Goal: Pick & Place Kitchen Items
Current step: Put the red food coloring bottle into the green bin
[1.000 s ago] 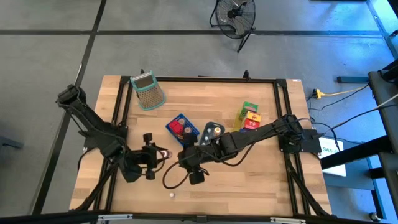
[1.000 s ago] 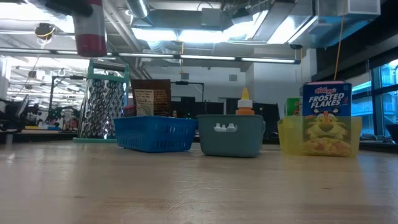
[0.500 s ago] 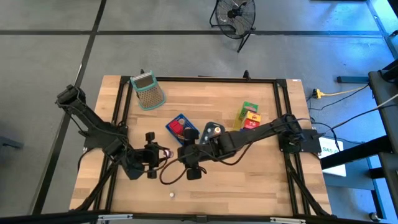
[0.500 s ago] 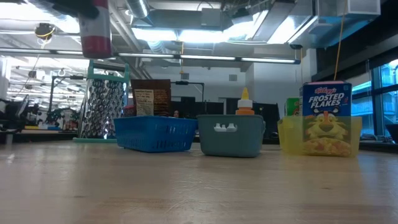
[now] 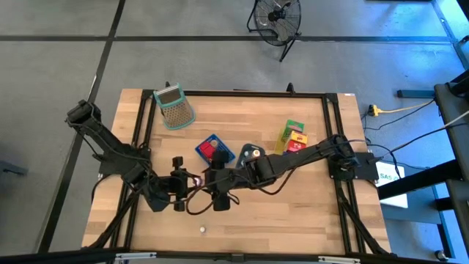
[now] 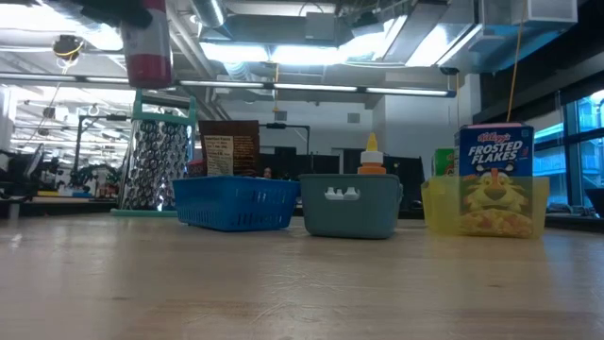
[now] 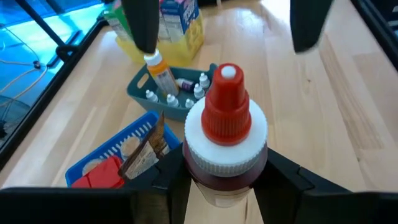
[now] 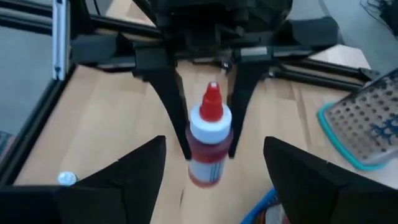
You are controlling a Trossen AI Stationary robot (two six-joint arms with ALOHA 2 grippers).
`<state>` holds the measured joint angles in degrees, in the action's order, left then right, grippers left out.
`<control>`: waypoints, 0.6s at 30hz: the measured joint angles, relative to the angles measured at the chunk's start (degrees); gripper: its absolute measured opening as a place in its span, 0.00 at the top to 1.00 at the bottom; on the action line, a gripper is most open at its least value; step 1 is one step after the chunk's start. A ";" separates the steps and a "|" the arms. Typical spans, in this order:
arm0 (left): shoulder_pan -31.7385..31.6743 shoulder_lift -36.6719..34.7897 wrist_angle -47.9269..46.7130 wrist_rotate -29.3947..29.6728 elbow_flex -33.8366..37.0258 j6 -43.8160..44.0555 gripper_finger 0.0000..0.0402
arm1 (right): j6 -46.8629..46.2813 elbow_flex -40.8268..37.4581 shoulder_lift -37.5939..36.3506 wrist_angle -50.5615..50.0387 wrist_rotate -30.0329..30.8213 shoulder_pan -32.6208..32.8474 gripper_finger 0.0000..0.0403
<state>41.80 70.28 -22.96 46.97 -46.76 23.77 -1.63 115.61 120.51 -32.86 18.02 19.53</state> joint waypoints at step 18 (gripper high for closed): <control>-3.39 0.00 8.79 0.25 0.04 -8.29 0.65 | 3.11 0.00 0.11 3.51 -0.73 -0.52 0.35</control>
<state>38.41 70.28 -14.17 47.22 -46.72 15.48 1.48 115.61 120.61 -29.35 17.30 19.00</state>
